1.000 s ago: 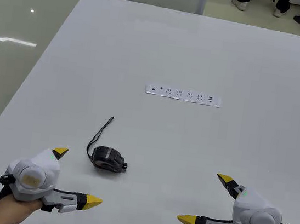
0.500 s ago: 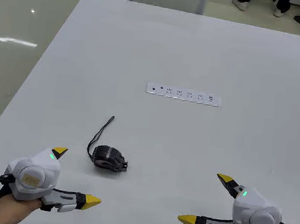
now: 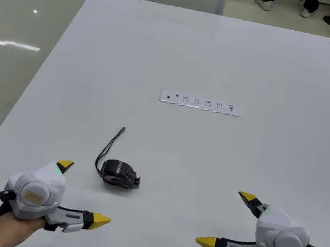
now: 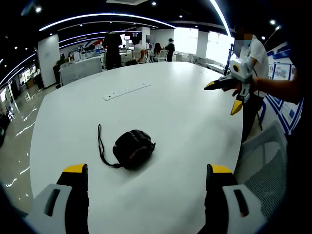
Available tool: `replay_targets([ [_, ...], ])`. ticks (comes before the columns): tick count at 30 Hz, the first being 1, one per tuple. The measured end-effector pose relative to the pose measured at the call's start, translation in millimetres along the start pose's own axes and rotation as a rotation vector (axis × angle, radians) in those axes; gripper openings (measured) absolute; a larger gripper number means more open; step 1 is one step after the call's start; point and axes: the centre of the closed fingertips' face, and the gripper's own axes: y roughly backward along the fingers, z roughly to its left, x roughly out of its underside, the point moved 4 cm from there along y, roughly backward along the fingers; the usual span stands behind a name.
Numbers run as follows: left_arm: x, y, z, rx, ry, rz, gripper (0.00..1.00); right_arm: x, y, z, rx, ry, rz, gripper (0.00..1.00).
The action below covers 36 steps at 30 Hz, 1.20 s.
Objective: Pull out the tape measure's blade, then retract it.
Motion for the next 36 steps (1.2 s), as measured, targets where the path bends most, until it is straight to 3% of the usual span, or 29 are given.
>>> replay_targets([
  [36, 3.5, -2.6, 5.5, -0.002, -0.007, -0.012, 0.99, 3.8, 0.0, -1.8, 0.003, 0.004, 0.011, 0.98],
])
